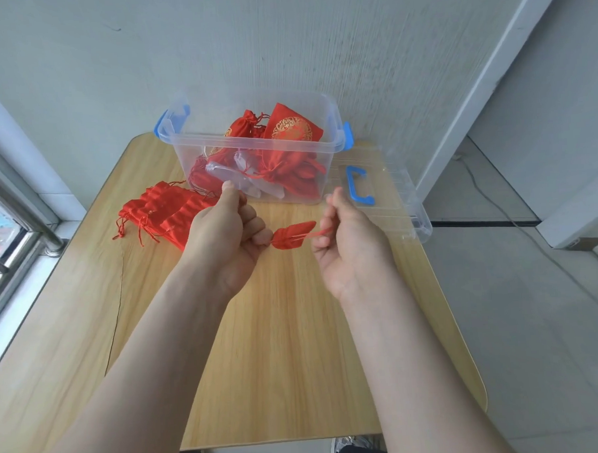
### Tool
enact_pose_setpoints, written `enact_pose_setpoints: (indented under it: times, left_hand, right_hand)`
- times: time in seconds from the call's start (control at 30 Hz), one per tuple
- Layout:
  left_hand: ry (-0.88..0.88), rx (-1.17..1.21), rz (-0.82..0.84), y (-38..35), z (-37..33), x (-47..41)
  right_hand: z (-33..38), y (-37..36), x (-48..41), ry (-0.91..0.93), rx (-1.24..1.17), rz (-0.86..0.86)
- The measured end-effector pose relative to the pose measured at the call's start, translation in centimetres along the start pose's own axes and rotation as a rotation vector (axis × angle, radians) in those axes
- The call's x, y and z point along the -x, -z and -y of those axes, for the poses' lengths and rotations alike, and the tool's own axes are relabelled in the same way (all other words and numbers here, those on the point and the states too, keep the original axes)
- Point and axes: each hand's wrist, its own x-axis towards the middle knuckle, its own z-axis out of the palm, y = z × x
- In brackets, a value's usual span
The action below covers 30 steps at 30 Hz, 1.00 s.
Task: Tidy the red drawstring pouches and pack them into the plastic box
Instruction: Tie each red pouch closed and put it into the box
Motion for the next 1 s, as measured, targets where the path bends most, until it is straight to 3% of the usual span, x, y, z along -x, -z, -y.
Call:
enact_pose_setpoints:
  times: [0.23,0.37,0.53,0.73,1.0]
  left_hand:
    - [0.056,-0.187,0.132,0.4,0.0,-0.1]
    - [-0.026,-0.306,0.198,0.6,-0.2,-0.1]
    - [-0.158,-0.425,0.266,1.2,-0.1,0.2]
    - [-0.286,-0.653,0.194,1.8,-0.3,0.3]
    - [-0.184,-0.732,0.359,1.9,-1.6,0.7]
  right_hand:
    - [-0.1,-0.5,0.9,0.152,0.326,0.15]
    - [-0.5,-0.5,0.8,0.186,0.464,0.17]
    - [-0.6,-0.7,0.5,0.164,0.462,0.221]
    - [-0.4,-0.9,0.4,0.279,0.538,0.289]
    - [-0.8,-0.7,-0.5,0.435,0.575,0.258]
